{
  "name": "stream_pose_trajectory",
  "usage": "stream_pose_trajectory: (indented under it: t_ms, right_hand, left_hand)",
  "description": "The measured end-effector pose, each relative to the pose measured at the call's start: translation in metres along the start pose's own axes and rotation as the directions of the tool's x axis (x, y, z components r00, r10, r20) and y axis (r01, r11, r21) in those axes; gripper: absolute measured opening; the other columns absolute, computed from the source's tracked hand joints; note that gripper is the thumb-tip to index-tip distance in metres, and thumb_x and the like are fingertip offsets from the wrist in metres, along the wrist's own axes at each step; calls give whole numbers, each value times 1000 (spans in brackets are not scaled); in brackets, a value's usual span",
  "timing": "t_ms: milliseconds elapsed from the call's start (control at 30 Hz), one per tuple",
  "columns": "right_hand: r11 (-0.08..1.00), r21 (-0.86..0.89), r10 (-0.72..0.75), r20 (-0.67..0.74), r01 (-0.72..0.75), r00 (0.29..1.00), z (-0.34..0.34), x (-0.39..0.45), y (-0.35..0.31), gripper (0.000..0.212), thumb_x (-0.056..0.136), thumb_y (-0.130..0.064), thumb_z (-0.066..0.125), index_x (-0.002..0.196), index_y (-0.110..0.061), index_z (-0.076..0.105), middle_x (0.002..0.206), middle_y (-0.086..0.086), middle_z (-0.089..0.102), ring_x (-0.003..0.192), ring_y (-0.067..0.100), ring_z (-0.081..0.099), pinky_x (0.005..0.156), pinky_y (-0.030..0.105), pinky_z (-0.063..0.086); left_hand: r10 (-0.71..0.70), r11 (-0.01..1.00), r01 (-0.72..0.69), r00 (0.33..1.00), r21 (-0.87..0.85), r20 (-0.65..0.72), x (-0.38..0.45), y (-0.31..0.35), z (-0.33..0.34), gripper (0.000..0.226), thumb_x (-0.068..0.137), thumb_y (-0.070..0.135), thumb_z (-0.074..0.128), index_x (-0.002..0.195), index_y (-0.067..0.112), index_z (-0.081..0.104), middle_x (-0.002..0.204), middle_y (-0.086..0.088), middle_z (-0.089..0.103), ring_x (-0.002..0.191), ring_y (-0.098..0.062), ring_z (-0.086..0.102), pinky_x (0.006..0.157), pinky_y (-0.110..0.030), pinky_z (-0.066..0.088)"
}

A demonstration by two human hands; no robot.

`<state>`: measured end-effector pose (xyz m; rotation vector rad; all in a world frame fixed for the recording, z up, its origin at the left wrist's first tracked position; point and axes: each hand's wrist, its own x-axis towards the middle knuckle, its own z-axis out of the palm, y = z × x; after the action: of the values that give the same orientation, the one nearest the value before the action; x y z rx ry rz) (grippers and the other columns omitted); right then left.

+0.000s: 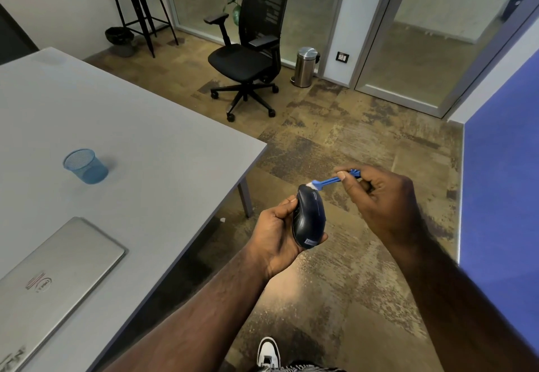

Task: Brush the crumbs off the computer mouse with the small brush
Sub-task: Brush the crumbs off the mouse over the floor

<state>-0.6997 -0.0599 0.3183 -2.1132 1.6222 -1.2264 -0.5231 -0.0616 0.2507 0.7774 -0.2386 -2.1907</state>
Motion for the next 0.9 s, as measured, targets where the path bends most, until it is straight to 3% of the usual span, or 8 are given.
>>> stream_pose_trajectory:
  t_ms: [100, 233, 367, 500, 567, 700, 800, 900]
  right_hand:
    - [999, 23, 43, -9, -42, 999, 0, -1, 4, 19, 94, -16, 66, 109, -10, 75, 53, -21, 46, 49, 1, 52, 47, 8, 33]
    - [997, 76, -21, 10, 21, 1000, 1, -6, 1, 18, 93, -17, 66, 107, -10, 75, 56, -8, 52, 46, 16, 46, 41, 31, 40]
    - [996, 90, 35, -64, -29, 997, 4, -3, 6, 19, 95, -18, 65, 110, -13, 74, 59, -16, 54, 47, 11, 48, 44, 20, 37]
    - [989, 119, -88, 11, 86, 996, 11, -4, -2, 20, 94, -24, 65, 106, -13, 76, 61, -4, 60, 47, 13, 50, 44, 32, 43]
    - [994, 85, -69, 13, 68, 998, 12, 0, 2, 17, 93, -19, 68, 106, -12, 76, 57, -11, 53, 45, 9, 47, 42, 26, 39]
    - [996, -2, 85, -31, -85, 996, 15, 14, 15, 18, 93, -13, 67, 108, -11, 76, 63, -24, 50, 54, -6, 56, 47, 3, 33]
    - [927, 266, 303, -116, -265, 946, 19, 22, 17, 15, 95, -19, 65, 108, -22, 73, 69, -12, 66, 57, -4, 63, 54, 5, 44]
    - [699, 577, 538, -33, -423, 842, 34, 33, 17, 9, 94, -27, 66, 96, -26, 74, 59, -8, 62, 54, 6, 62, 63, 20, 54]
  left_hand:
    - [0, 1000, 0, 1000, -10, -21, -2, 2, -1, 48, 90, 30, 51, 134, 12, 54, 127, -16, 56, 111, -37, 53, 80, -50, 53]
    - [18, 1000, -19, 998, -18, -54, -4, 5, -1, 44, 97, 34, 43, 128, 7, 59, 124, -20, 59, 110, -36, 56, 79, -45, 55]
    - [35, 999, -37, 998, -31, -56, -5, 7, -4, 45, 98, 34, 40, 128, 7, 58, 124, -22, 60, 107, -36, 59, 84, -46, 53]
    - [54, 998, -56, 994, -18, -91, -4, 9, -7, 45, 98, 34, 37, 124, 6, 62, 121, -23, 62, 105, -36, 61, 85, -47, 52]
    - [60, 998, -63, 992, -27, -111, -4, 11, -10, 46, 98, 34, 37, 124, 5, 61, 125, -24, 61, 106, -36, 61, 85, -47, 52]
    - [87, 992, -98, 986, -77, -139, -8, 16, -19, 47, 98, 33, 36, 111, 5, 71, 120, -22, 65, 108, -36, 60, 92, -50, 47]
    - [131, 984, -148, 979, -103, -156, -14, 27, -23, 50, 97, 34, 35, 112, 1, 70, 121, -20, 65, 102, -35, 63, 89, -49, 49]
    - [188, 967, -215, 963, -137, -192, -23, 43, -27, 50, 94, 34, 41, 120, -2, 64, 122, -22, 62, 97, -35, 63, 83, -47, 51]
